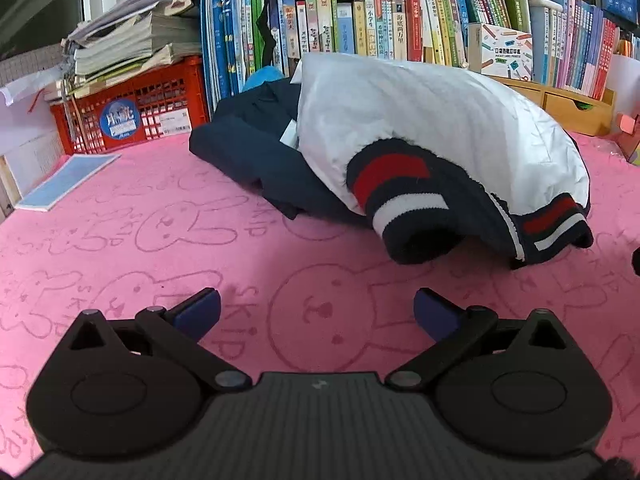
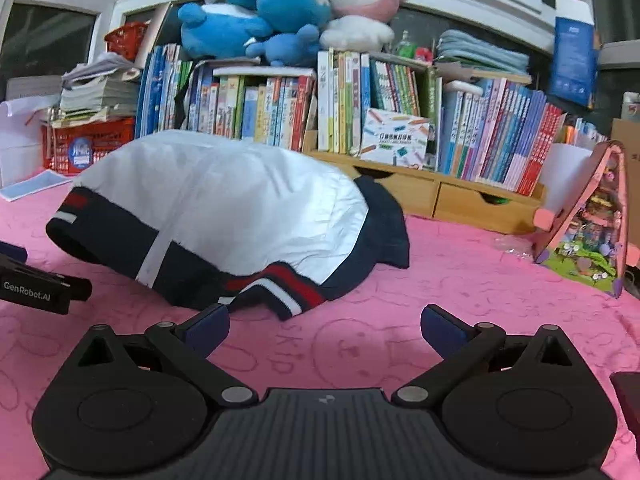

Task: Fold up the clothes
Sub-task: 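Approach the crumpled navy-and-white jacket with both grippers open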

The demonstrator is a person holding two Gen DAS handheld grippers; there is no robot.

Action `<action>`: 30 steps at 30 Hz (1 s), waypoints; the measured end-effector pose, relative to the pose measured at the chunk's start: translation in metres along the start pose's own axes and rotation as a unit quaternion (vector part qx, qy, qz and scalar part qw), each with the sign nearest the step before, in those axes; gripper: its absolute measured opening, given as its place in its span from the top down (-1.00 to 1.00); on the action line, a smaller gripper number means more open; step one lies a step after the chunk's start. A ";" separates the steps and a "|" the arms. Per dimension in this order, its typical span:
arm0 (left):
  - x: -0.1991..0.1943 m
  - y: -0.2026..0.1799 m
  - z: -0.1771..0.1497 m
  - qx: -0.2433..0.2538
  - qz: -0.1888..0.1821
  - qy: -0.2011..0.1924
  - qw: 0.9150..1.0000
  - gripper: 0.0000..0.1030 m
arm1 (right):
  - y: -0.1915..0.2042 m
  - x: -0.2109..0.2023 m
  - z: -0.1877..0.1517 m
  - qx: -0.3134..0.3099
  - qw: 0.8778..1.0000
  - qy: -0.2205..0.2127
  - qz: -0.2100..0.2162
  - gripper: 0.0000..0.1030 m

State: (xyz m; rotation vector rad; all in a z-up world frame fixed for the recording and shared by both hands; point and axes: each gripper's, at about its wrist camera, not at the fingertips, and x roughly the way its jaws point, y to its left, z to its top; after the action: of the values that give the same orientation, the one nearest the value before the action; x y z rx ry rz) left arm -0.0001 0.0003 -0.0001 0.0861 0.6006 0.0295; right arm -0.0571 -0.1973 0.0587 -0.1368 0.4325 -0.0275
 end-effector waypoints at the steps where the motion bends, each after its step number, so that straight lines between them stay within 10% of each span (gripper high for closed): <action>1: 0.000 0.000 0.000 -0.002 -0.002 0.003 1.000 -1.00 | 0.001 0.001 -0.001 -0.003 1.000 -0.003 0.003 -1.00; 16: 0.003 0.007 -0.001 -0.015 -0.010 0.027 0.999 -1.00 | 0.049 -0.009 -0.016 -0.128 0.989 -0.055 -0.038 -1.00; 30: 0.004 0.008 0.000 -0.017 -0.009 0.030 0.999 -1.00 | 0.027 -0.007 -0.010 -0.058 0.996 -0.037 -0.058 -1.00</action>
State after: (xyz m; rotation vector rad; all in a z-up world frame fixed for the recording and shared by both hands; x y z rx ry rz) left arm 0.0033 0.0082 -0.0023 0.0468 0.6599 0.0246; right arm -0.0674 -0.1714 0.0483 -0.2756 0.3512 -0.1113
